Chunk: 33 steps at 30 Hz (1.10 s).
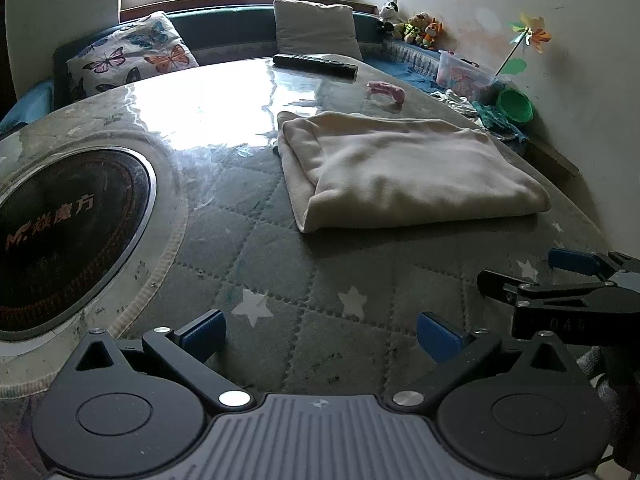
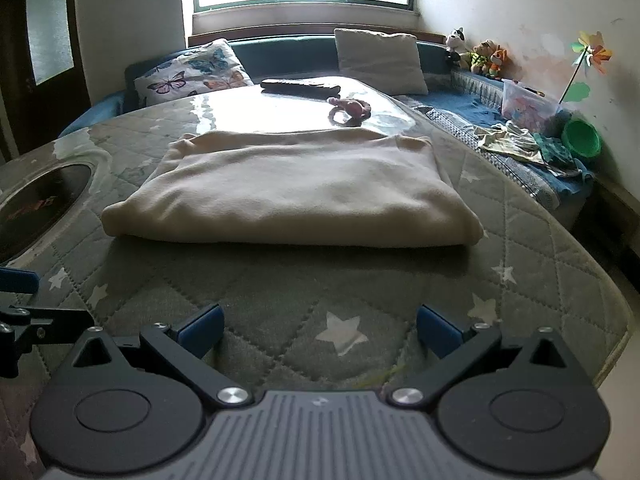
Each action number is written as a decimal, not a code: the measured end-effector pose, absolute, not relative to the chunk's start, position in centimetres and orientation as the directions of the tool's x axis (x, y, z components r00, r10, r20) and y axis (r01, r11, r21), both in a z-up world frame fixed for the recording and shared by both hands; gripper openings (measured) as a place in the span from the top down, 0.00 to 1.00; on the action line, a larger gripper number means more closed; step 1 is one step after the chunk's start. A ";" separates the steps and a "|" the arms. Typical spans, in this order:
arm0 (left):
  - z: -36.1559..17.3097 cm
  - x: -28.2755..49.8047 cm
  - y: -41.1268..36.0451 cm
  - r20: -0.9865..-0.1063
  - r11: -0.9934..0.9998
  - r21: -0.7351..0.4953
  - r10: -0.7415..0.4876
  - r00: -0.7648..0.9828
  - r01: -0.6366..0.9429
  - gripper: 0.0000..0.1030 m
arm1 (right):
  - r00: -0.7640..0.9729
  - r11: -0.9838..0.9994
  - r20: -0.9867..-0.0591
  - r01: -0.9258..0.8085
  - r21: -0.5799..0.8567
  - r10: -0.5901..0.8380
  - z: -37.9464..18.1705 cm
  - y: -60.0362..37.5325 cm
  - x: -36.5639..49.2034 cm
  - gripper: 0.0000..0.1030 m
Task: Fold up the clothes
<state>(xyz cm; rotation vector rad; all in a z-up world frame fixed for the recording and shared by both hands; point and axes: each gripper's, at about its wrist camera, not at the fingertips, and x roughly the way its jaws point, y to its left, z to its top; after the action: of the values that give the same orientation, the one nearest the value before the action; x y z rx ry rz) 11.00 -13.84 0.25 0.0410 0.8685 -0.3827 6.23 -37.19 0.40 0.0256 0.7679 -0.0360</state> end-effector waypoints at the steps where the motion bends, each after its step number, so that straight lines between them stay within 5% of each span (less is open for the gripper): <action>1: 0.2 11.0 -13.9 -0.752 0.931 -0.113 -0.308 0.583 0.346 0.00 | 0.718 0.999 -0.696 0.043 0.010 -0.024 0.4 -37.2 6.2 0.00; 33: 0.9 8.9 -15.2 -0.739 0.927 -0.050 -0.284 0.611 0.371 0.00 | 0.722 0.998 -0.691 0.064 0.013 -0.037 0.6 -36.8 4.8 0.00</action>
<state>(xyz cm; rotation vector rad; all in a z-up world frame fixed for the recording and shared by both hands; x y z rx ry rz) 8.88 -15.18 0.94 0.1118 0.8320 -0.3792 4.78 -36.81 0.57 0.0367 0.7621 -0.0561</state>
